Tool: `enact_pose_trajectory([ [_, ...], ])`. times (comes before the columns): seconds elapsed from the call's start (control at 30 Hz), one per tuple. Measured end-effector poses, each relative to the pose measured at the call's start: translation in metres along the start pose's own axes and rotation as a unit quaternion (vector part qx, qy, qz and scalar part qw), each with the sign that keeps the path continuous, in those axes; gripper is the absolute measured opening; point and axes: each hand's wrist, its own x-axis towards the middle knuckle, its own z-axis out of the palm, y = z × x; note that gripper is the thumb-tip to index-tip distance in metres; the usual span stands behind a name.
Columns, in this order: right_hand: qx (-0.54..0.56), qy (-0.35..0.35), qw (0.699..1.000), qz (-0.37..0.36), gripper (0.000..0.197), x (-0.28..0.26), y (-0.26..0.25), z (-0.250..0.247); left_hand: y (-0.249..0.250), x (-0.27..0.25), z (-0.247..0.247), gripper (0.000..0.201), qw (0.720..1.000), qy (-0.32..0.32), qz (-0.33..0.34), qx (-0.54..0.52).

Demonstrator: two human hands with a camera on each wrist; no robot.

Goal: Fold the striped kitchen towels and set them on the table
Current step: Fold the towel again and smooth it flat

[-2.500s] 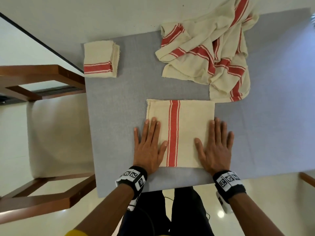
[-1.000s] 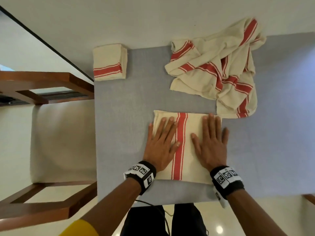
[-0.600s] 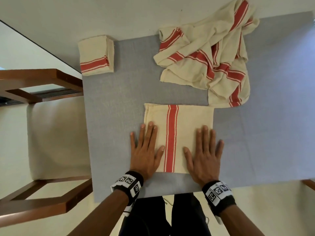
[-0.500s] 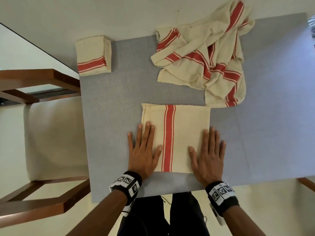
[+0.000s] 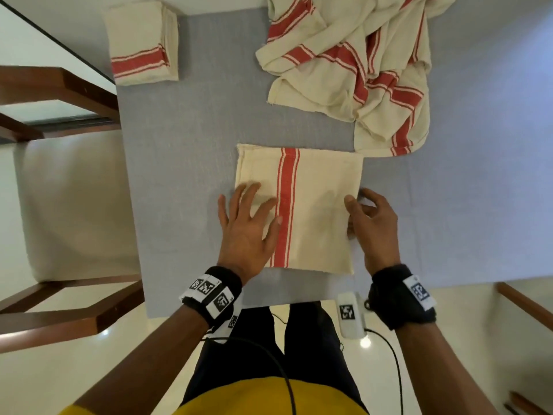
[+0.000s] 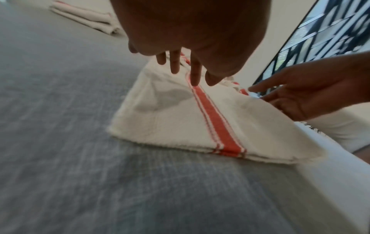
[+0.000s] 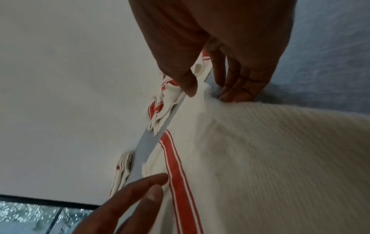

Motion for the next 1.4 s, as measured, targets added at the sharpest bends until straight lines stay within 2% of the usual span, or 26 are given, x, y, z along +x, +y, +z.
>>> enact_pose_trajectory([
  [0.1, -0.012, -0.007, 1.000, -0.005, 0.028, 0.017, -0.012, -0.006, 0.030, 0.002, 0.003, 0.026, 0.995, -0.004, 0.064, -0.072],
  [0.2, -0.041, -0.024, 0.999, -0.025, 0.028, 0.027, -0.025, -0.010, 0.062, 0.002, 0.007, 0.033, 0.977, -0.105, 0.089, -0.163],
  [0.27, -0.046, -0.039, 0.997, -0.038, 0.027, 0.027, -0.033, -0.011, 0.079, 0.004, 0.012, 0.039, 0.965, -0.170, 0.102, -0.169],
  [0.37, -0.051, -0.051, 0.996, -0.048, 0.031, 0.025, -0.043, -0.010, 0.097, 0.013, 0.015, 0.044, 0.957, -0.207, 0.138, -0.148],
  [0.53, -0.073, -0.074, 0.992, -0.068, 0.040, 0.020, -0.050, -0.002, 0.104, 0.022, 0.012, 0.039, 0.964, -0.201, 0.151, -0.088],
  [0.73, -0.150, -0.060, 0.982, -0.094, 0.031, 0.028, -0.055, 0.009, 0.082, 0.016, 0.010, 0.036, 0.979, -0.127, 0.148, -0.049],
  [0.87, -0.162, -0.032, 0.982, -0.089, 0.024, 0.034, -0.061, 0.010, 0.075, 0.008, 0.011, 0.038, 0.974, -0.155, 0.141, -0.087],
  [1.0, -0.110, -0.048, 0.990, -0.073, 0.024, 0.029, -0.069, 0.016, 0.084, 0.004, 0.013, 0.049, 0.969, -0.168, 0.178, -0.022],
  [1.13, -0.068, -0.075, 0.993, -0.068, 0.027, 0.016, -0.077, 0.025, 0.088, 0.000, 0.013, 0.042, 0.978, -0.140, 0.146, -0.047],
  [1.27, -0.054, -0.088, 0.992, -0.073, 0.028, 0.008, -0.085, 0.038, 0.078, -0.010, 0.000, 0.036, 0.988, -0.095, 0.078, -0.095],
  [1.33, -0.050, -0.097, 0.991, -0.079, 0.025, 0.004, -0.089, 0.046, 0.066, -0.017, -0.009, 0.020, 0.986, -0.100, 0.028, -0.130],
  [1.4, -0.055, -0.103, 0.989, -0.087, 0.022, 0.001, -0.094, 0.057, 0.053, -0.023, -0.017, 0.017, 0.979, -0.120, -0.028, -0.162],
])
